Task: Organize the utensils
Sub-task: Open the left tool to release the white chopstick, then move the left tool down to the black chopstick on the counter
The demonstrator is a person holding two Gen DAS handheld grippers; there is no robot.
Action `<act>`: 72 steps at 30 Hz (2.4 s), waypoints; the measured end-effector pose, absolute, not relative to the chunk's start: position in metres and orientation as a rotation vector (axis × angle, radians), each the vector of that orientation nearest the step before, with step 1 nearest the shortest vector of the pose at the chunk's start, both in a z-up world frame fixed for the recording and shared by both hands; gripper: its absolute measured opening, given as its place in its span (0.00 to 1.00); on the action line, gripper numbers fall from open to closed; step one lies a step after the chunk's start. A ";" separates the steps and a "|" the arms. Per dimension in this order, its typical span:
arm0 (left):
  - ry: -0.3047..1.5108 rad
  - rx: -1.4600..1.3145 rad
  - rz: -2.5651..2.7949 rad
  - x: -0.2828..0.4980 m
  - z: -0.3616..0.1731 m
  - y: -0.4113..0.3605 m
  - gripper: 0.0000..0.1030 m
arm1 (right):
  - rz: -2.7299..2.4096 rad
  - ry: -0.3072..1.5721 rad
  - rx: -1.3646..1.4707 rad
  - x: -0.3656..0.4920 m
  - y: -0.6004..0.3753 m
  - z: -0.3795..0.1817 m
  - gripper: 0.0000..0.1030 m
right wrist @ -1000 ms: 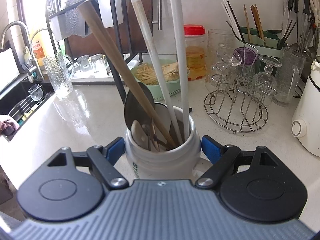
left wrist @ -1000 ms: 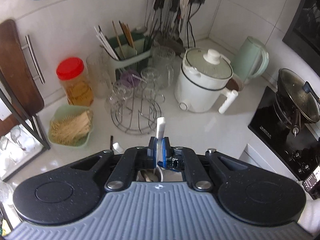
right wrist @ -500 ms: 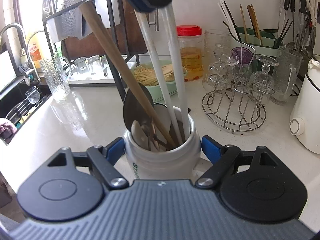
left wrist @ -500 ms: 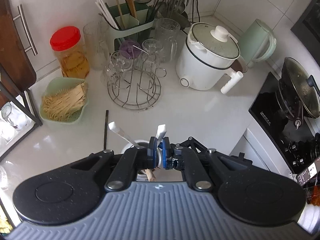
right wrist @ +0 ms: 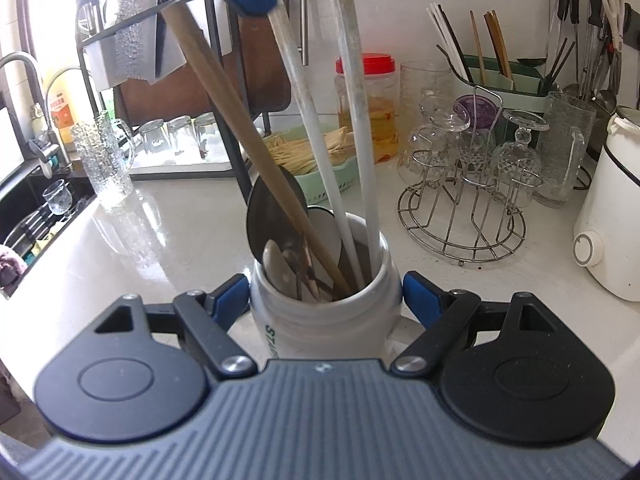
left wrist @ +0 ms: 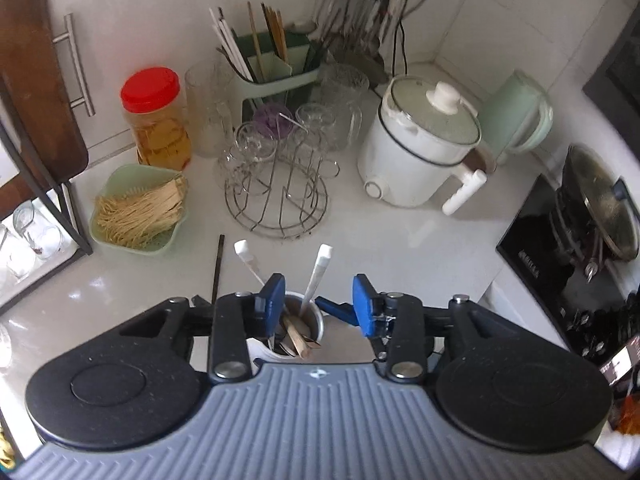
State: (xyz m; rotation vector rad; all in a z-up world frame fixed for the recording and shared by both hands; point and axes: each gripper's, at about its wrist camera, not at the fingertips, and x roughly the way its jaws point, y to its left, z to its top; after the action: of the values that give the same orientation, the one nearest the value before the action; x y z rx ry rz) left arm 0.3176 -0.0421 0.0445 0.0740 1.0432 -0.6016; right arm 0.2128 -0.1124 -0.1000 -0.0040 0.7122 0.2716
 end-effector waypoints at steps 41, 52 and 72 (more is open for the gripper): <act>0.922 -0.015 -0.301 0.283 -0.053 0.083 0.99 | 0.141 0.747 0.016 0.213 -0.110 -0.097 0.83; 0.933 0.035 -0.354 0.312 -0.080 0.082 0.99 | 0.041 0.745 0.052 0.212 -0.108 -0.097 0.83; 1.033 0.059 -0.475 0.392 -0.148 0.037 0.87 | 0.032 0.764 0.056 0.220 -0.123 -0.097 0.84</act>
State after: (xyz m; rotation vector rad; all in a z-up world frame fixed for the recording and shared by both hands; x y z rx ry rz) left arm 0.3922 0.0372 -0.1485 0.0587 1.0330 -0.4750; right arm 0.2203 -0.1227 -0.0967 0.0557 0.7641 0.0319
